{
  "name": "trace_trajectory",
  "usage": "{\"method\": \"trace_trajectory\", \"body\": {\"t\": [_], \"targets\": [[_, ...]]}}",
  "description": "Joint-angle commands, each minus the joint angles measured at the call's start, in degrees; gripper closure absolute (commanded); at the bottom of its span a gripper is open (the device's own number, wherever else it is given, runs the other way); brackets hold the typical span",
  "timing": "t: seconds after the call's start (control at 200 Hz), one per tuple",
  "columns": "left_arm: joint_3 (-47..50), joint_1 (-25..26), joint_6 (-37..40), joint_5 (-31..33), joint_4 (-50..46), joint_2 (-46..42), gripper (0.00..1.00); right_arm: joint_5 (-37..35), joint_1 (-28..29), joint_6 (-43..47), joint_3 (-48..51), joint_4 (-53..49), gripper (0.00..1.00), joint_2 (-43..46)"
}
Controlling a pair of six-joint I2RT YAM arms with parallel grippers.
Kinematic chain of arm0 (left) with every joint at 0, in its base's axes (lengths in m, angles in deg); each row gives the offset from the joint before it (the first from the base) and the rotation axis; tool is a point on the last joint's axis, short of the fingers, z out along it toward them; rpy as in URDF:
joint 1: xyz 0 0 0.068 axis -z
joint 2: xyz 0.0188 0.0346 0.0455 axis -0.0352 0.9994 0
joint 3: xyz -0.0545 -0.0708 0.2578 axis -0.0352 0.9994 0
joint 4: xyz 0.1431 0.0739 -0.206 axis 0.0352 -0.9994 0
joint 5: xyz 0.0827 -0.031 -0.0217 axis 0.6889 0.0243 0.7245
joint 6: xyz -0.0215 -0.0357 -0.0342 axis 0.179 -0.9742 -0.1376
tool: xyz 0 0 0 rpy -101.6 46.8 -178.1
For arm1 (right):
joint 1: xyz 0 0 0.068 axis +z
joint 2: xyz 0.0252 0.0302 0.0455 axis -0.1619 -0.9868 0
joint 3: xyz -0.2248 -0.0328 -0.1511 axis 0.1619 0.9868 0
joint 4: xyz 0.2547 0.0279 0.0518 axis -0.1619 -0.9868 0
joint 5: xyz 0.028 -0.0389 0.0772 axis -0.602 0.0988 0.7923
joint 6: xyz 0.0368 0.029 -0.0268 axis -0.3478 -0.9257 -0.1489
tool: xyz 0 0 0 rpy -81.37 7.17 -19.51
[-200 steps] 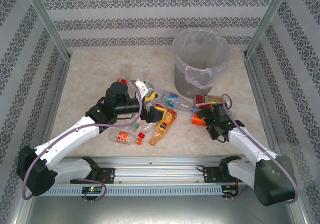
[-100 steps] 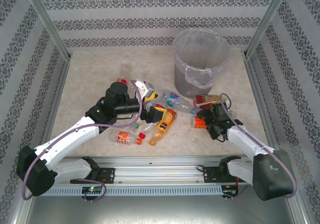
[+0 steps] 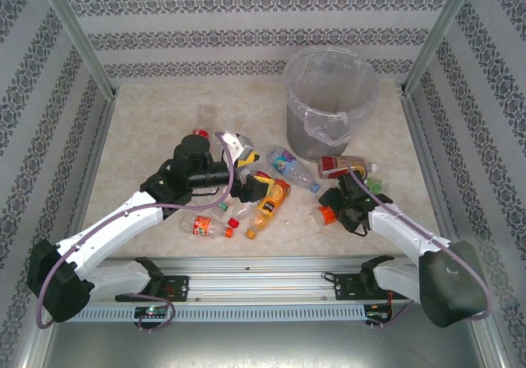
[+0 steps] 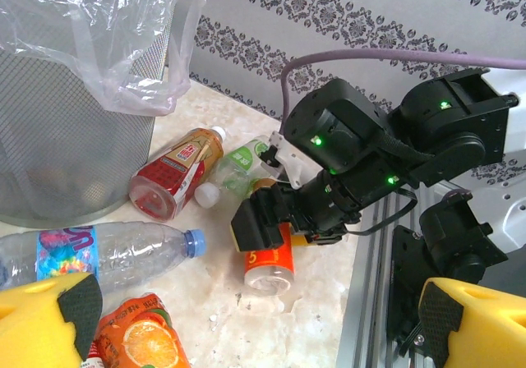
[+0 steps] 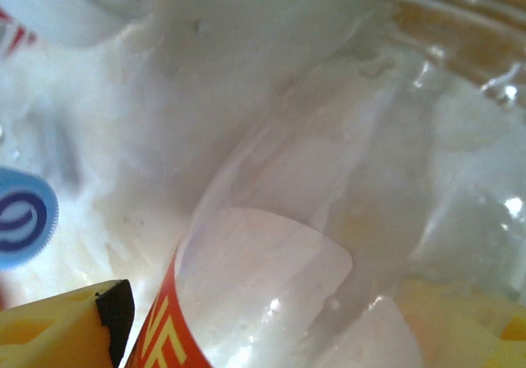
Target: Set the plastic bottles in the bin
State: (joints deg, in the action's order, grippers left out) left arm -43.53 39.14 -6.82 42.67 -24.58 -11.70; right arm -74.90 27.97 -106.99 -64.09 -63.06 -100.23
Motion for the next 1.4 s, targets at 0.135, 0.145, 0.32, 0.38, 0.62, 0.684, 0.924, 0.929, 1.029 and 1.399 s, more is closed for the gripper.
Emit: {"method": "trace_trajectory", "body": {"t": [0.135, 0.145, 0.32, 0.38, 0.62, 0.684, 0.924, 0.929, 1.029, 1.399], "targets": [[-2.0, 0.6, 0.8, -0.7, -0.9, -1.0, 0.0, -4.4, 9.6, 6.5, -4.7, -10.0, 0.18, -5.4], [-2.0, 0.6, 0.8, -0.7, -0.9, -1.0, 0.0, -4.7, 10.0, 6.7, -5.1, -10.5, 0.18, -5.6], [-2.0, 0.6, 0.7, -0.7, -0.7, -0.9, 0.0, -10.5, 15.2, 7.1, -8.7, -17.3, 0.18, -8.6], [-1.9, 0.6, 0.8, -0.7, -0.7, -0.8, 0.0, -10.8, 15.2, 6.5, -8.0, -17.2, 0.18, -8.1], [-1.8, 0.6, 0.2, -1.1, -0.4, -0.3, 0.0, -11.1, 11.4, 9.5, -7.3, -16.5, 0.19, -3.4], [-1.8, 0.6, 0.2, -1.2, -0.3, -0.2, 0.0, -9.9, 9.9, 12.0, -7.3, -15.3, 0.19, -2.0], [-1.8, 0.6, 0.0, -1.2, -0.2, -0.3, 0.0, -2.4, 2.5, 21.7, -8.1, -12.4, 0.27, -2.8], [-1.8, 0.6, 0.0, -1.2, -0.2, -0.3, 0.0, -2.4, 2.5, 21.7, -8.1, -12.4, 0.27, -2.8], [-1.8, 0.6, 0.0, -1.2, -0.2, -0.1, 0.0, -1.6, 2.5, 24.8, -9.4, -12.3, 0.28, -4.4], [-1.7, 0.6, -0.1, -0.9, -0.2, 0.0, 0.0, -4.7, 2.6, 26.3, -9.6, -13.5, 0.35, -4.3]]}}
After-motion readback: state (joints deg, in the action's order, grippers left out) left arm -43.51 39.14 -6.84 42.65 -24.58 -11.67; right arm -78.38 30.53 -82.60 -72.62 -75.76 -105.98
